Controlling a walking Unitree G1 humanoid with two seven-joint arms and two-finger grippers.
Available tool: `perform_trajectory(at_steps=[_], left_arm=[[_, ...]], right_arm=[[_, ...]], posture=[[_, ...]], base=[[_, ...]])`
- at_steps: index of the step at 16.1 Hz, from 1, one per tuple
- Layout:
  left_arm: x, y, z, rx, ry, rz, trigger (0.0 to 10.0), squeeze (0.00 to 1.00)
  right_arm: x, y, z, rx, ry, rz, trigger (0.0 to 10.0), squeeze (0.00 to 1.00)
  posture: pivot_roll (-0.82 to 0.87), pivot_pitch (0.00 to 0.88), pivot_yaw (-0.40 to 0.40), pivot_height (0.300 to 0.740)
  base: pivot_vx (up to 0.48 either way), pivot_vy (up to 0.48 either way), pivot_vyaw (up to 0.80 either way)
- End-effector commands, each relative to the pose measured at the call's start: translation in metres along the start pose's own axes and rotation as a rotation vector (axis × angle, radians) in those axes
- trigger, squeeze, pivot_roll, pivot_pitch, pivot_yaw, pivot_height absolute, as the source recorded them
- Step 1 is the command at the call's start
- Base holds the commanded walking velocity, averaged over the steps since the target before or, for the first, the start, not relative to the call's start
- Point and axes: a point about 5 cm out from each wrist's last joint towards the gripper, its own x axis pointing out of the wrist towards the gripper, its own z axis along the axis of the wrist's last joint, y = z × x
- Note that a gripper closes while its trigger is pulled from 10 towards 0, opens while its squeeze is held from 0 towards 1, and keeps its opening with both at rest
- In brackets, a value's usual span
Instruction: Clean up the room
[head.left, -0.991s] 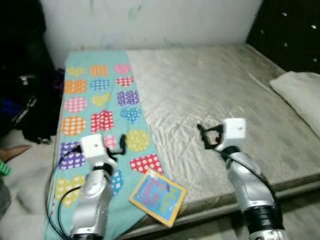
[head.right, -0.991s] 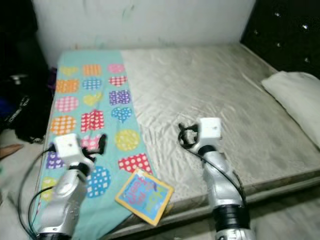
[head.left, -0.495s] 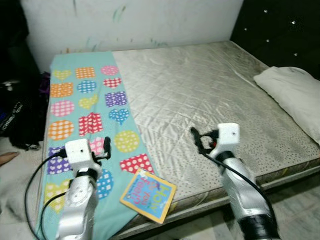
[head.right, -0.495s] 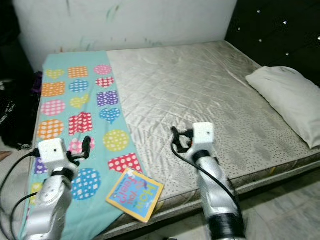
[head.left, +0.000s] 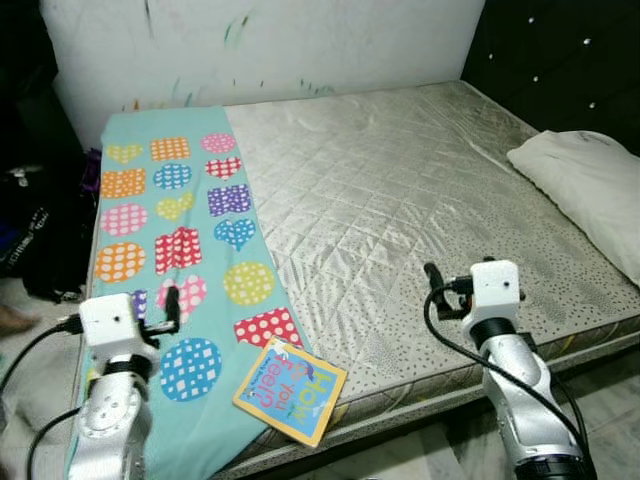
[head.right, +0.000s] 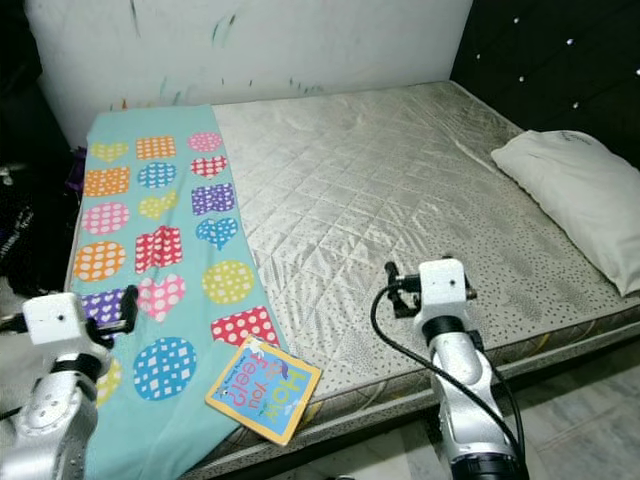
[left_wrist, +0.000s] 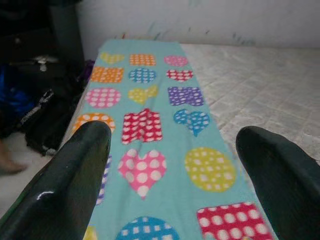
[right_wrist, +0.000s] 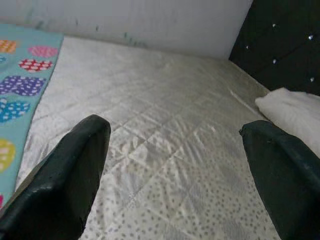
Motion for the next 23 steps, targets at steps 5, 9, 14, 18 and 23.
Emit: perform_trajectory(at_steps=[5, 9, 14, 18, 23], left_arm=[[-0.005, 0.003, 0.001, 0.031, 0.007, 0.01, 10.0, 0.0], [-0.016, 0.0, -0.002, 0.024, 0.032, -0.002, 10.0, 0.0], [-0.019, -0.007, -0.003, -0.029, 0.054, -0.027, 10.0, 0.0], [-0.02, -0.01, -0.003, -0.033, 0.063, -0.036, 10.0, 0.0], [-0.034, 0.01, -0.005, 0.022, 0.063, -0.041, 10.0, 0.0]], right_arm=[[-0.009, 0.017, -0.002, -0.005, 0.025, 0.107, 10.0, 0.0], [-0.014, 0.016, -0.005, 0.022, 0.041, 0.086, 10.0, 0.0], [-0.019, 0.013, -0.003, 0.059, 0.059, 0.073, 10.0, 0.0], [-0.022, 0.009, -0.002, 0.071, 0.066, 0.051, 10.0, 0.0], [-0.033, -0.018, -0.01, 0.055, 0.103, 0.016, 10.0, 0.0]], posture=[[-0.08, 0.0, -0.027, 0.74], [-0.07, 0.0, -0.021, 0.74], [-0.08, 0.0, -0.025, 0.74], [-0.08, 0.0, -0.033, 0.74], [-0.09, 0.0, -0.029, 0.74]], base=[[0.0, 0.0, 0.16], [0.0, 0.0, 0.6], [0.0, 0.0, 0.0], [0.0, 0.0, 0.0], [0.0, 0.0, 0.0]])
